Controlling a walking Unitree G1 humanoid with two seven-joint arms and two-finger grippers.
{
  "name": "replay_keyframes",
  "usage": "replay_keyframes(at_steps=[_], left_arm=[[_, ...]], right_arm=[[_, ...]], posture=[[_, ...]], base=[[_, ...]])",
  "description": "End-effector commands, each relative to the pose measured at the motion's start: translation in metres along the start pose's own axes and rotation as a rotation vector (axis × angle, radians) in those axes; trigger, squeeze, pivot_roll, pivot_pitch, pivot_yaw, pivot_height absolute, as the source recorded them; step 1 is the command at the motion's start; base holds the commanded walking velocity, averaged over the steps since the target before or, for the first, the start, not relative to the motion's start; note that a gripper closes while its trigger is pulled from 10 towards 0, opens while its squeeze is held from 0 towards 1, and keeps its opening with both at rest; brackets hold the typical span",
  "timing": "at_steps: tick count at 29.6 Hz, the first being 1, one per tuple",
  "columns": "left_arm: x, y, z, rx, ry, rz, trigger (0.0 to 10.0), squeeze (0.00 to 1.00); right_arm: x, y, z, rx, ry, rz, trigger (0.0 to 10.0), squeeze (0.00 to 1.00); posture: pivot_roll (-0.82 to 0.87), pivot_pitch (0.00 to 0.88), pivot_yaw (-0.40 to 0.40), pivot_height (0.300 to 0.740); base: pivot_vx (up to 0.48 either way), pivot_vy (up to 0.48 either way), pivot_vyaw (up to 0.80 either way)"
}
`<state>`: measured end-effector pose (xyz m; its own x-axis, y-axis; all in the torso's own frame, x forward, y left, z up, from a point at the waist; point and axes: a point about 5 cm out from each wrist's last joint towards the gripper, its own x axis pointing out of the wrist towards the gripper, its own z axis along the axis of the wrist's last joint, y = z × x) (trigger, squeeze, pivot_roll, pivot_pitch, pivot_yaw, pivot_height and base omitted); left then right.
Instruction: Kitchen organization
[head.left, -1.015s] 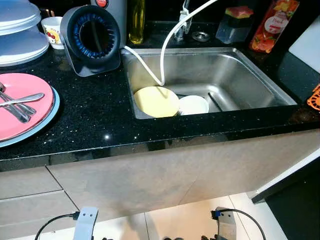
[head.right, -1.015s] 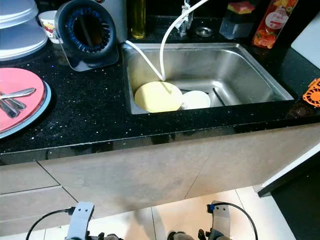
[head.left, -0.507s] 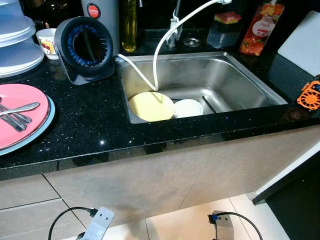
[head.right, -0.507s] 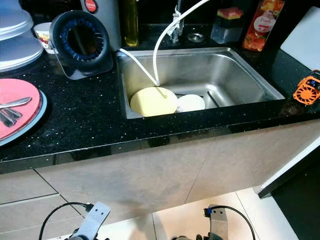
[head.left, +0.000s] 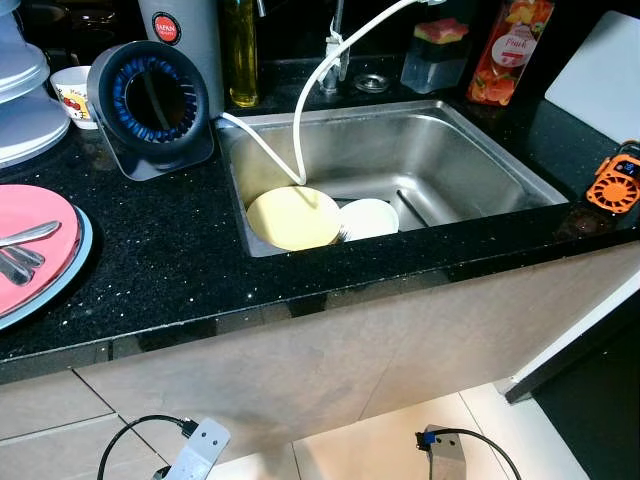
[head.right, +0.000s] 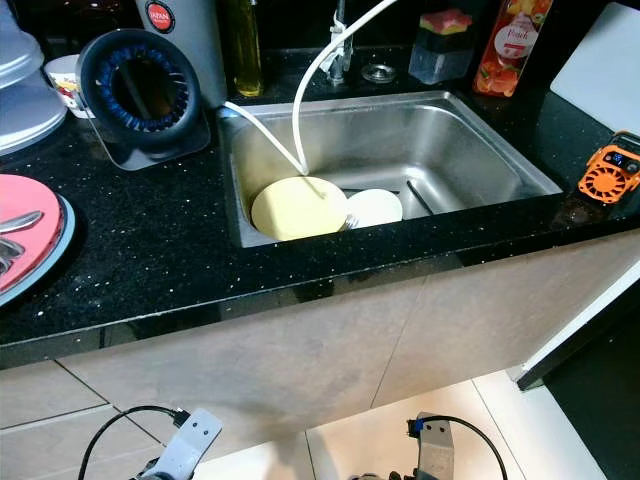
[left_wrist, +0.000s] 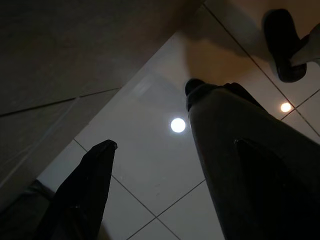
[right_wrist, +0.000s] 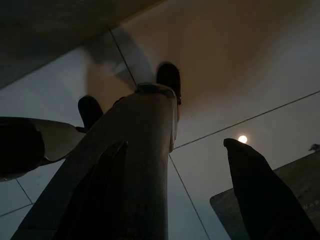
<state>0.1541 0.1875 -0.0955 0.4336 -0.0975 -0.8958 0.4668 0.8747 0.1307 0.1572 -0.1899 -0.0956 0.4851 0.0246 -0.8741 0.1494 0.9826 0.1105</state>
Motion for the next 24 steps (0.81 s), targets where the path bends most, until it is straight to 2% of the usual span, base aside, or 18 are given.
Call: replay_keyframes(at_steps=[1,7,14,24], left_arm=[[-0.006,-0.014,-0.041,0.016,0.153,-0.055,10.0,0.00],[-0.006,-0.014,-0.041,0.026,0.153,-0.058,10.0,0.00],[-0.006,-0.014,-0.039,0.042,0.152,-0.063,10.0,0.00],[-0.005,-0.017,-0.037,0.040,0.149,-0.071,10.0,0.00]], right_arm=[[-0.001,0.003,-0.011,0.007,0.036,0.004,10.0,0.00],[-0.001,0.004,-0.012,0.012,0.035,0.004,10.0,0.00],[0.002,0.007,0.007,0.018,0.009,0.004,10.0,0.00],[0.001,0.002,0.001,0.013,0.017,-0.002,10.0,0.00]], posture=[[0.08,0.086,-0.001,0.740],[0.07,0.086,0.004,0.740],[0.07,0.089,0.006,0.740],[0.07,0.092,-0.007,0.740]], base=[[0.000,0.000,0.00],[0.000,0.000,0.00],[0.000,0.000,0.00],[0.000,0.000,0.00]])
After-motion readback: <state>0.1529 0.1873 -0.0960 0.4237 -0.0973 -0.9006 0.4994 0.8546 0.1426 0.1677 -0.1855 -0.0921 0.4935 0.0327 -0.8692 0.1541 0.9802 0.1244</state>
